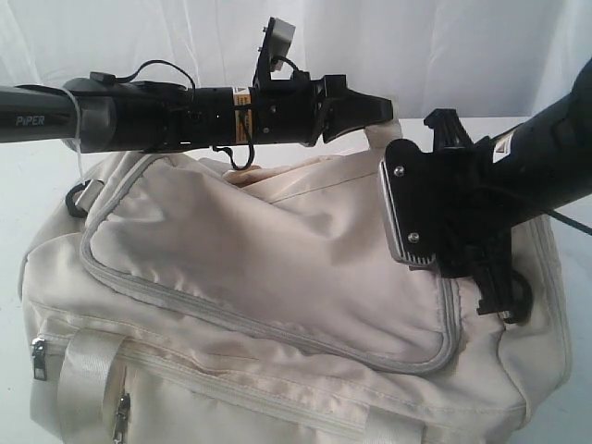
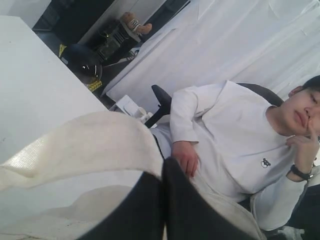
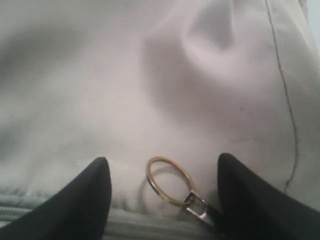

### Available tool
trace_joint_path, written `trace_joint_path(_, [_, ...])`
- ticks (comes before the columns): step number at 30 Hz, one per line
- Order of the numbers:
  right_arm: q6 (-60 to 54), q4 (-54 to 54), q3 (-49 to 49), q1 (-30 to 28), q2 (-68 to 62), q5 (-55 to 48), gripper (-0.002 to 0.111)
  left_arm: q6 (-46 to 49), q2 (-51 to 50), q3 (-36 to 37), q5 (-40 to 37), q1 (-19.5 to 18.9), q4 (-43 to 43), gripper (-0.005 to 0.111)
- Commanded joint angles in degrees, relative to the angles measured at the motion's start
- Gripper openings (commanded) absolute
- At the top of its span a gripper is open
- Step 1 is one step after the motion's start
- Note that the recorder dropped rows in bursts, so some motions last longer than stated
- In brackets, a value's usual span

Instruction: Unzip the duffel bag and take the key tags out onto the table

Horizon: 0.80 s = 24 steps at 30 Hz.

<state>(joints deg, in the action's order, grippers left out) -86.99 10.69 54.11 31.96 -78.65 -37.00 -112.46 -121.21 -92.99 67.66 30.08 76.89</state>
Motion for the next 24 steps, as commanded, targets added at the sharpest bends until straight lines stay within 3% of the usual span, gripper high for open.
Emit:
trace_joint_path(1, [-0.04,-1.03,-0.53,0.14,-1.26,1.67,0.054,-1.17,1.94,-0.46,2.31,-0.24,-2.67,0.0])
trace_joint_path(3, [0.08,-3.02,-0.53,0.14,-1.39,1.67,0.049,-1.17,1.94,-0.46,2.31,-0.24,-2.67,0.0])
trace_joint_path(9, [3.33,-5.26,-0.53,0.14,-1.39,1.72,0.019,-1.17,1.94,-0.46,2.31,-0.24,-2.67,0.0])
trace_joint_path(13, [7.9,-5.16,-0.53,0.14,-1.39,2.83,0.007,-1.17,1.94,-0.46,2.31,-0.24,-2.67,0.0])
trace_joint_path(17, [13.88,-5.16,-0.53,0.14,-0.85,4.71,0.0,-1.17,1.94,-0.46,2.31,-0.24,-2.67,0.0])
trace_joint_path(24, [15.67,-4.93,-0.53,0.14,2.75,3.33,0.0,-1.06,1.94,-0.46,2.31,-0.24,-2.67,0.0])
